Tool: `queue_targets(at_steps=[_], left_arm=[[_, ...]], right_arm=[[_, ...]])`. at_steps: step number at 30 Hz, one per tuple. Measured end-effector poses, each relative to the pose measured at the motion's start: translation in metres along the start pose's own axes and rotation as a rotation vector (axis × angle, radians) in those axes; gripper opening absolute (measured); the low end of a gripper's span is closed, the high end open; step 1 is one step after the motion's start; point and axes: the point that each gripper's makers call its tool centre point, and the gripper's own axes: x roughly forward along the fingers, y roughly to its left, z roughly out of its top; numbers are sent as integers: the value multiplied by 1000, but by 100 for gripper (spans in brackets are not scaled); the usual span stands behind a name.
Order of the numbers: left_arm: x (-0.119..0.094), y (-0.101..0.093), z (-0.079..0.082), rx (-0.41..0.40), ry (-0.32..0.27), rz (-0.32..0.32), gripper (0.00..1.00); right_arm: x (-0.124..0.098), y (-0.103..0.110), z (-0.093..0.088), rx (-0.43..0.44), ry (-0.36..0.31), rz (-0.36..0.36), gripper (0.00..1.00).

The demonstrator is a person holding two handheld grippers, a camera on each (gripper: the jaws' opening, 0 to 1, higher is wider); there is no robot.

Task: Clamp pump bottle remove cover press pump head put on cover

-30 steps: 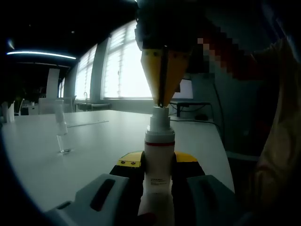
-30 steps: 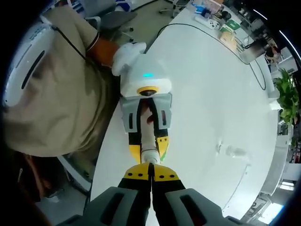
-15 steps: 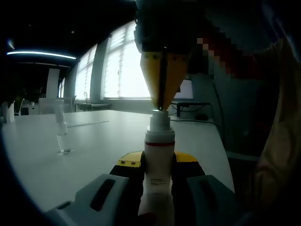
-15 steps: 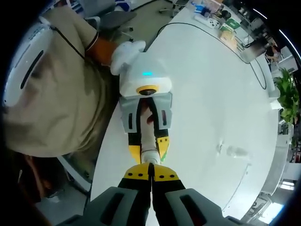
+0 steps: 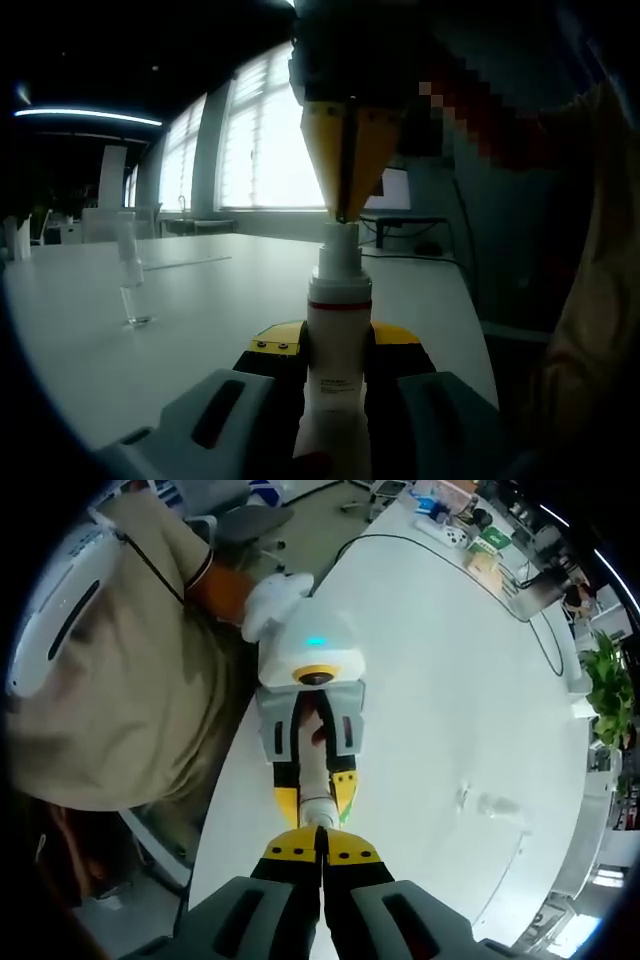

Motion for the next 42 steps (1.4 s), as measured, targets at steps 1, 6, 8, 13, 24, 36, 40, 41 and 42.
queue_targets(at_steps=[1, 6, 8, 13, 24, 36, 40, 41, 42], left_arm=[[0, 0, 0, 0, 0, 0, 13], [0, 0, 0, 0, 0, 0, 13], [0, 0, 0, -1, 0, 0, 13], [0, 0, 0, -1, 0, -1, 13], [0, 0, 0, -2, 0, 0, 13], [0, 1, -1, -2, 0, 0, 13], [0, 1, -1, -3, 0, 0, 13], [0, 1, -1, -3, 0, 0, 13], [0, 1, -1, -3, 0, 0, 13]], right_arm=[[0, 0, -1, 4, -5, 0, 0], [0, -2, 1, 0, -12, -1, 0], [0, -2, 1, -2, -8, 0, 0], [0, -3, 1, -3, -3, 6, 0], [1, -3, 1, 2, 1, 4, 0], [1, -3, 1, -2, 6, 2, 0], [1, -2, 1, -11, 17, -4, 0], [1, -2, 1, -13, 20, -5, 0], [1, -2, 2, -15, 23, -6, 0]])
